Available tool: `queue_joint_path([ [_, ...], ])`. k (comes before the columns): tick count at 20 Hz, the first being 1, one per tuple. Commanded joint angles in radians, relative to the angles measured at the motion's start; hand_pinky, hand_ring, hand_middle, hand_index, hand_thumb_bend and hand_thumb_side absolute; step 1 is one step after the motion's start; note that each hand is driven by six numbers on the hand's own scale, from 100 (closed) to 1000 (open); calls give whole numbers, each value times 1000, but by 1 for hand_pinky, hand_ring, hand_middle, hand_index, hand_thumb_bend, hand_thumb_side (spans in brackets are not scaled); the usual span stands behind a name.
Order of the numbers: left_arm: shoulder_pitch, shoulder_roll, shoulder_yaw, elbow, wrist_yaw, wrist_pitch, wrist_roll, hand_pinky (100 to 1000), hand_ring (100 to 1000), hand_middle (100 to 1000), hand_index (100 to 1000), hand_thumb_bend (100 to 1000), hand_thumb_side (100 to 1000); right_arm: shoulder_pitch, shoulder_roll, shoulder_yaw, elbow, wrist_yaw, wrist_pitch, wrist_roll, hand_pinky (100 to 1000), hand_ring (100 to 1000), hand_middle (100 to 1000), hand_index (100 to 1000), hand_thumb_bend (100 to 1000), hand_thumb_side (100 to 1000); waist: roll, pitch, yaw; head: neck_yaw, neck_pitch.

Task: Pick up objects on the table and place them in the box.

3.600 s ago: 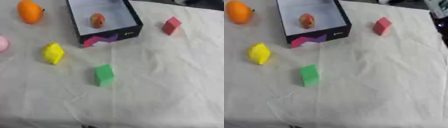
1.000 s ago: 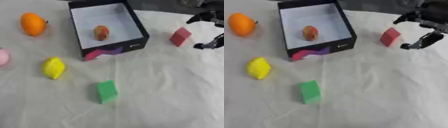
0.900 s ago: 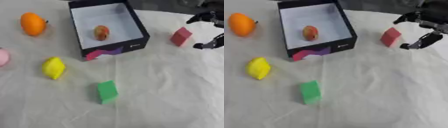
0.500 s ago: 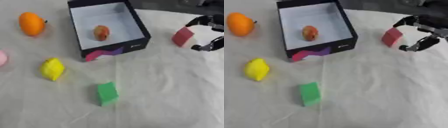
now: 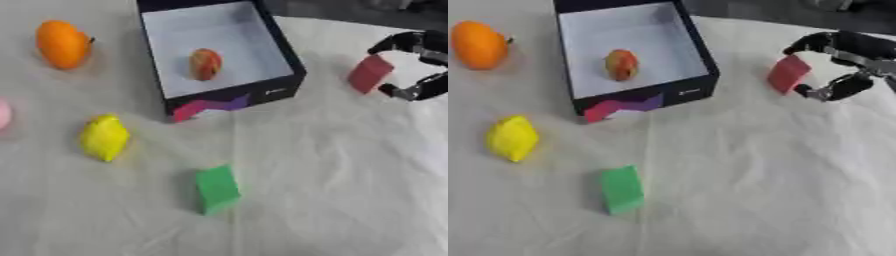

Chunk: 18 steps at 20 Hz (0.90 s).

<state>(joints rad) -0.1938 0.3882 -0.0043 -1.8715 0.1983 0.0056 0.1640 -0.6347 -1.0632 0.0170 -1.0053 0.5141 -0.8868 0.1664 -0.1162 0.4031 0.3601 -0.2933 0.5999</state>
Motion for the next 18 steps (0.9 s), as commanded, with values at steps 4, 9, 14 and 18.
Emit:
queue_joint_path([
  [4, -9, 13, 2, -21, -5, 1, -2, 865, 745, 595, 716, 100, 859, -14, -39, -26, 5, -1, 15, 2, 851, 862, 810, 907, 306, 395, -14, 2, 3, -9, -27],
  [9, -10, 12, 3, -21, -6, 0, -2, 866, 745, 594, 716, 100, 861, -11, -35, -29, 15, 28, 10, 5, 850, 861, 810, 906, 320, 413, -17, 9, 9, -16, -38],
  [14, -14, 9, 4, -22, -7, 0, -2, 867, 746, 593, 716, 100, 863, -11, -31, -32, 22, 46, 5, 6, 849, 861, 808, 905, 318, 417, -22, 16, 13, -19, -43],
  [18, -15, 8, 4, -22, -8, 0, -2, 868, 746, 592, 716, 100, 866, -10, -28, -36, 30, 56, 11, -4, 849, 860, 806, 903, 313, 424, -26, 23, 18, -20, -47],
])
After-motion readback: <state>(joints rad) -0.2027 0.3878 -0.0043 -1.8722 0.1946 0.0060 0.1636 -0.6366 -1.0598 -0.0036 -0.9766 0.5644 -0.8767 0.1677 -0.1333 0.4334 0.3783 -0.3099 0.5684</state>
